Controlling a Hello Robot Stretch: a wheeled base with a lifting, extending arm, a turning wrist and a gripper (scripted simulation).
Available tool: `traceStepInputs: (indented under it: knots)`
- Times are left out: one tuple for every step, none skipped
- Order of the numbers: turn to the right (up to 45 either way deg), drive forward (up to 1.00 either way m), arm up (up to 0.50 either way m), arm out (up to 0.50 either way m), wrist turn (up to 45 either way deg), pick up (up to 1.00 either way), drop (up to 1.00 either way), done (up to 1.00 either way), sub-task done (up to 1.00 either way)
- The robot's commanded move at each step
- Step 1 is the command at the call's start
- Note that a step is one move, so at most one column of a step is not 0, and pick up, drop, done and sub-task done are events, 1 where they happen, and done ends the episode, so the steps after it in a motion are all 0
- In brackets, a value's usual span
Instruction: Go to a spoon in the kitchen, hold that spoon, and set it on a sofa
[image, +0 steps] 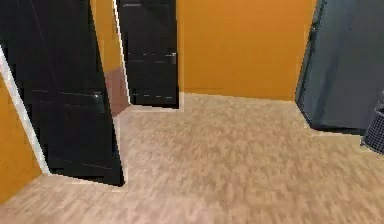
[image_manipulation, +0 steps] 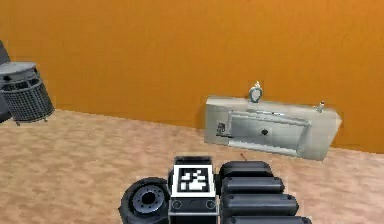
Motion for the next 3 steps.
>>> traceStepInputs:
  knots:
    - [0.0, 1.00, 0.00, 0.00, 0.0, 0.00, 0.00, 0.00, 0.00]
    - [-6.0, 0.00, 0.00, 0.00, 0.0, 0.00, 0.00, 0.00, 0.00]
    - [0.0, 0.65, 0.00, 0.00, 0.0, 0.00, 0.00, 0.00, 0.00]
